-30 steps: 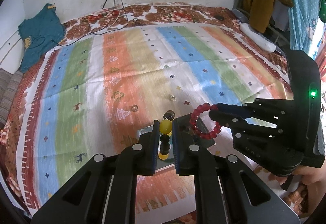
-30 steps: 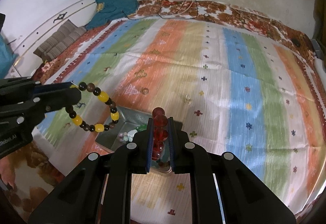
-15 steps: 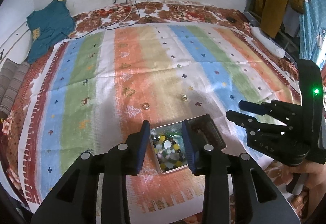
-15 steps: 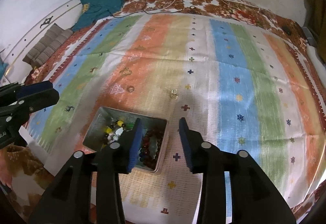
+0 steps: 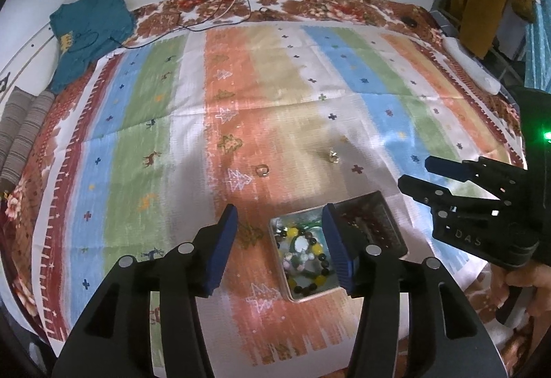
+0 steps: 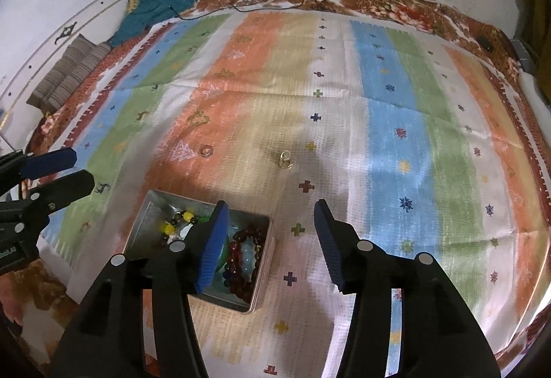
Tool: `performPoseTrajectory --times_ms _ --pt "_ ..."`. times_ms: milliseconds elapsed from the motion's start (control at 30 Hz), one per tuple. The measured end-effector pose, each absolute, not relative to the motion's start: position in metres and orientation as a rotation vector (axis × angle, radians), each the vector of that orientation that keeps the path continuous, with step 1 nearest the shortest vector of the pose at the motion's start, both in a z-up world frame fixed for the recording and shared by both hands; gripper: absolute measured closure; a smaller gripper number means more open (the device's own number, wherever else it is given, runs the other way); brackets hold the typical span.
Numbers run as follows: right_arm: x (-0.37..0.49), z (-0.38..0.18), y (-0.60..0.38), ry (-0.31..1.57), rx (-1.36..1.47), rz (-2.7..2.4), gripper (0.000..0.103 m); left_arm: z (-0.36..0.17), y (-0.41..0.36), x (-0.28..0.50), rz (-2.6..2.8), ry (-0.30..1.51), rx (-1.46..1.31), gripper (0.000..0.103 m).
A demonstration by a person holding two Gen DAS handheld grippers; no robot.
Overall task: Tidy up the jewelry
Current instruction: 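Move both tools toward the two small rings on the cloth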
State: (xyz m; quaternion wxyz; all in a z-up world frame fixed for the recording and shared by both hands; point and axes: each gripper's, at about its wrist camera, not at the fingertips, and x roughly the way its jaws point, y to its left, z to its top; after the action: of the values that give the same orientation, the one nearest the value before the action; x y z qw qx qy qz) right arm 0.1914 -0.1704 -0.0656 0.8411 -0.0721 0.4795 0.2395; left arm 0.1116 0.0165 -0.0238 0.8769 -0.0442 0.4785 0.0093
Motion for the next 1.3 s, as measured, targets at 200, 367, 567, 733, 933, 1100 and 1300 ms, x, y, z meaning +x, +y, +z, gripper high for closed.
performPoseTrajectory --times_ms 200,367,567,733,933,1100,1300 --pt "0.204 -0.069 -0.166 1.026 -0.162 0.501 0.052 -0.033 0.019 0.135 0.046 1.024 -0.103 0.044" --pt "0.215 -0.074 -0.16 1.046 -0.165 0.502 0.052 -0.039 0.02 0.148 0.055 1.045 -0.077 0.044" --pt "0.228 -0.082 -0.154 1.068 -0.175 0.496 0.052 -0.047 0.021 0.166 0.061 1.068 -0.054 0.044" --pt "0.24 -0.09 -0.153 1.091 -0.183 0.486 0.052 -0.056 0.023 0.181 0.062 1.094 -0.051 0.044" --pt "0.254 -0.102 -0.146 1.126 -0.181 0.491 0.052 -0.07 0.027 0.195 0.064 1.128 -0.056 0.044" --pt "0.263 -0.111 -0.142 1.144 -0.186 0.484 0.052 -0.079 0.03 0.207 0.068 1.15 -0.058 0.044" --pt "0.275 -0.123 -0.137 1.162 -0.193 0.476 0.052 -0.092 0.031 0.223 0.063 1.178 -0.05 0.044"
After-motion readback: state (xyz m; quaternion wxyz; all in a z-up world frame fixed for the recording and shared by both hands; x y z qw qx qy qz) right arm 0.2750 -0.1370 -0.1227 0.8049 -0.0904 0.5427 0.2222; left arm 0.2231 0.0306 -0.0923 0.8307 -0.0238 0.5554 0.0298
